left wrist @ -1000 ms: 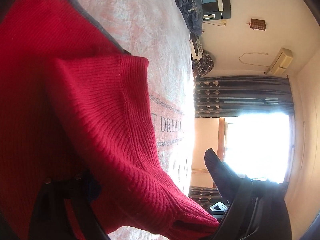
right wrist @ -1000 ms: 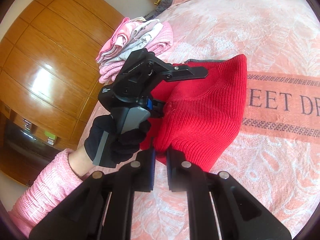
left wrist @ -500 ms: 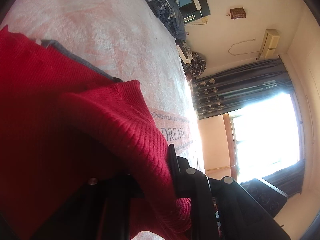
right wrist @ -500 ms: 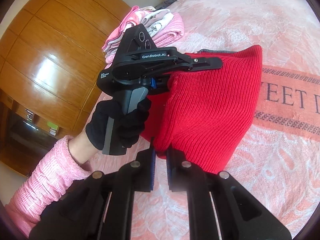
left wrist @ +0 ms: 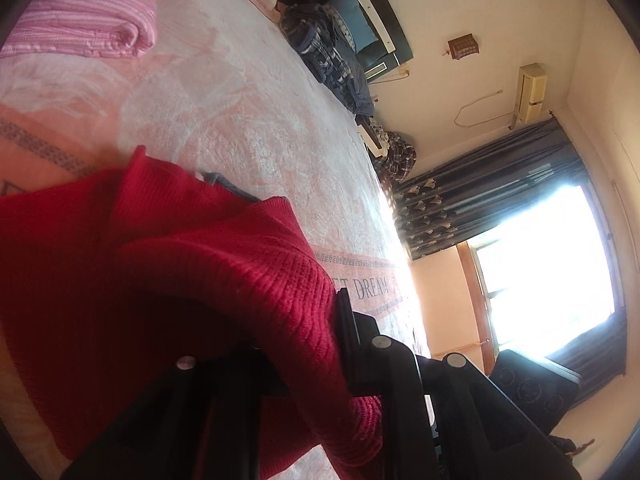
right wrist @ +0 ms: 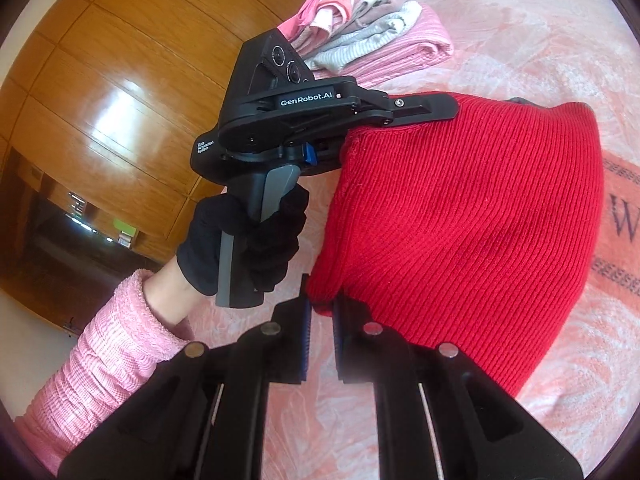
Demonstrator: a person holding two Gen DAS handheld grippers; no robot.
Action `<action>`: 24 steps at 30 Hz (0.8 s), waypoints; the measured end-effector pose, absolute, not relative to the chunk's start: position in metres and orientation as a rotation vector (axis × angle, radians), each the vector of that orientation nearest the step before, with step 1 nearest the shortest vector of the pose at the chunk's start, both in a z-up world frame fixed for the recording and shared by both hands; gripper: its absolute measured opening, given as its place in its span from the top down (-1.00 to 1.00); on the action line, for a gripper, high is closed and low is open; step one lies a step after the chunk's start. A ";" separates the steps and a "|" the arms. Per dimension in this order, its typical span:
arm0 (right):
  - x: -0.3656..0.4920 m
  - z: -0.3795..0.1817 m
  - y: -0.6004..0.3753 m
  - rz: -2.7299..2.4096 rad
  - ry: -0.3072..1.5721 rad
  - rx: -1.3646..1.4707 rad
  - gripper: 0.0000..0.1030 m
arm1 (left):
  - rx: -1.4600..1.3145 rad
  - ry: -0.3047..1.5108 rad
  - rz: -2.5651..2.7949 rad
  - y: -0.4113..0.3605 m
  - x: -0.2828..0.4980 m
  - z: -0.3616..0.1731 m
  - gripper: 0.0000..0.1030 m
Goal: Fold small clothes
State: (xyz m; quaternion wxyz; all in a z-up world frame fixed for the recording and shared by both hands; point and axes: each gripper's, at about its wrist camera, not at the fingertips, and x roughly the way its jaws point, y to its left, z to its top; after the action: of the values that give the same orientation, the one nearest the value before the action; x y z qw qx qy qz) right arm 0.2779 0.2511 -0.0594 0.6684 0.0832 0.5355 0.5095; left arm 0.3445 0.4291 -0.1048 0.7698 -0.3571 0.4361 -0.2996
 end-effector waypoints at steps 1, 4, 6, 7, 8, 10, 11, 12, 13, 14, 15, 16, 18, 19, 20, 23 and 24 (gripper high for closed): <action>0.277 -0.060 0.262 1.160 1.210 0.183 0.85 | -0.774 0.938 -0.643 0.438 0.342 -0.103 0.69; 0.273 -0.064 0.291 1.178 1.218 0.157 0.85 | -0.761 0.917 -0.628 0.466 0.336 -0.100 0.69; 0.270 -0.070 0.307 1.177 1.229 0.129 0.85 | -0.749 0.920 -0.610 0.480 0.333 -0.105 0.69; 0.269 -0.074 0.314 1.174 1.236 0.114 0.85 | -0.752 0.924 -0.600 0.487 0.331 -0.110 0.69; 0.268 -0.079 0.319 1.169 1.244 0.096 0.85 | -0.758 0.929 -0.592 0.492 0.331 -0.116 0.69; 0.267 -0.090 0.330 1.149 1.265 0.056 0.85 | -0.766 0.945 -0.573 0.497 0.331 -0.130 0.69; 0.267 -0.096 0.334 1.138 1.280 0.043 0.85 | -0.761 0.956 -0.565 0.499 0.331 -0.136 0.69; 0.267 -0.103 0.336 1.129 1.294 0.035 0.85 | -0.749 0.969 -0.557 0.499 0.331 -0.142 0.69; 0.268 -0.109 0.338 1.123 1.303 0.026 0.85 | -0.731 0.983 -0.549 0.498 0.331 -0.147 0.69; 0.268 -0.114 0.339 1.121 1.312 0.023 0.85 | -0.714 0.995 -0.543 0.499 0.331 -0.151 0.69; 0.269 -0.119 0.340 1.123 1.320 0.024 0.84 | -0.703 1.002 -0.538 0.498 0.330 -0.153 0.68; 0.270 -0.123 0.340 1.124 1.326 0.028 0.83 | -0.694 1.004 -0.537 0.500 0.329 -0.154 0.66; 0.270 -0.131 0.340 1.122 1.347 0.041 0.70 | -0.672 1.003 -0.524 0.502 0.327 -0.153 0.58; 0.270 -0.135 0.340 1.128 1.365 0.056 0.64 | -0.661 1.000 -0.517 0.505 0.325 -0.152 0.49; 0.269 -0.136 0.337 1.139 1.378 0.073 0.55 | -0.657 0.995 -0.506 0.508 0.324 -0.151 0.44; 0.267 -0.135 0.329 1.160 1.383 0.103 0.15 | -0.679 0.983 -0.474 0.521 0.318 -0.148 0.26; 0.268 -0.133 0.323 1.169 1.379 0.120 0.09 | -0.690 0.981 -0.461 0.525 0.315 -0.148 0.19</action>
State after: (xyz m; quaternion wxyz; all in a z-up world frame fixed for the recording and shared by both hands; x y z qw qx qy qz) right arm 0.2678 0.3233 -0.1328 0.6169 0.0520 0.5991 0.5078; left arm 0.3153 0.5249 -0.1476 0.8007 -0.3219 0.4573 -0.2148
